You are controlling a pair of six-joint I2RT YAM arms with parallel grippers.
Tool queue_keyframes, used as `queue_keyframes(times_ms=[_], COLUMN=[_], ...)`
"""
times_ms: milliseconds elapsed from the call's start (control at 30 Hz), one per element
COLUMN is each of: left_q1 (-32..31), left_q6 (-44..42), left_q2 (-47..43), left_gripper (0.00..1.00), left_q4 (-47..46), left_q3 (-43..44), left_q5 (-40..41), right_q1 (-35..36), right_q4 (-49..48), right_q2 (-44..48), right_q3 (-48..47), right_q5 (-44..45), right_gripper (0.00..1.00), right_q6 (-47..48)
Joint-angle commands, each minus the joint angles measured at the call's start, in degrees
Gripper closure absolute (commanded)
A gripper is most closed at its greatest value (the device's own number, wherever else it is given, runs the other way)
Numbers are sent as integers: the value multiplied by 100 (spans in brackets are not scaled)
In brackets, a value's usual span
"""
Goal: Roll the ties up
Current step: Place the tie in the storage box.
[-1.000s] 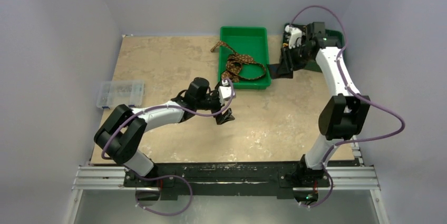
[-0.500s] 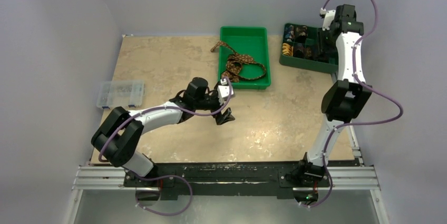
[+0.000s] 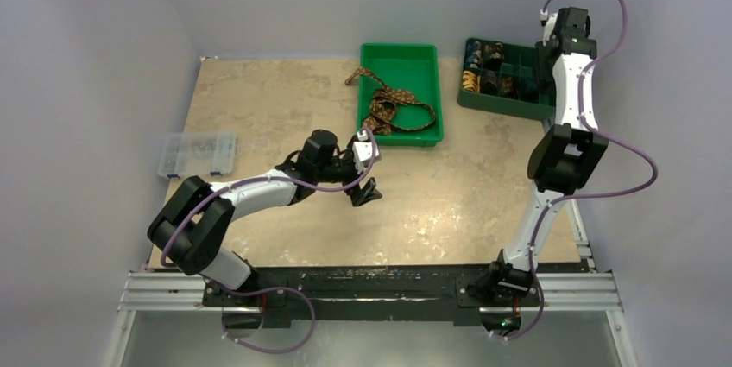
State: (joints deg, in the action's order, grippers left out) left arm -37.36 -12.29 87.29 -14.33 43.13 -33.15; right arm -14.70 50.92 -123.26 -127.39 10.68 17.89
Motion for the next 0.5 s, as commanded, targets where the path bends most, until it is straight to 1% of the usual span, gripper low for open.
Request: queue_keyframes(times_ms=[0,133,267,467], left_q1=[62,71,67,71], left_q6=[208,252,288,358], left_q2=[-212,-220,-296,-410], left_gripper=[0,0,0,0], left_q4=[-446,-553,-642,-745], left_q3=[-149,-227,-323,-460], left_q5=[-39,-1,42,57], right_q1=[-20,-16,-23,-25], right_q4=[-567,-679,-805,-877], right_q2=[-12,-283,-550,-910], right_q3=[-156,-317,-282,-374], right_q5=[1020,1443,1831,1706], right_gripper=[100,100,100,100], right_q6=[287,508,720,751])
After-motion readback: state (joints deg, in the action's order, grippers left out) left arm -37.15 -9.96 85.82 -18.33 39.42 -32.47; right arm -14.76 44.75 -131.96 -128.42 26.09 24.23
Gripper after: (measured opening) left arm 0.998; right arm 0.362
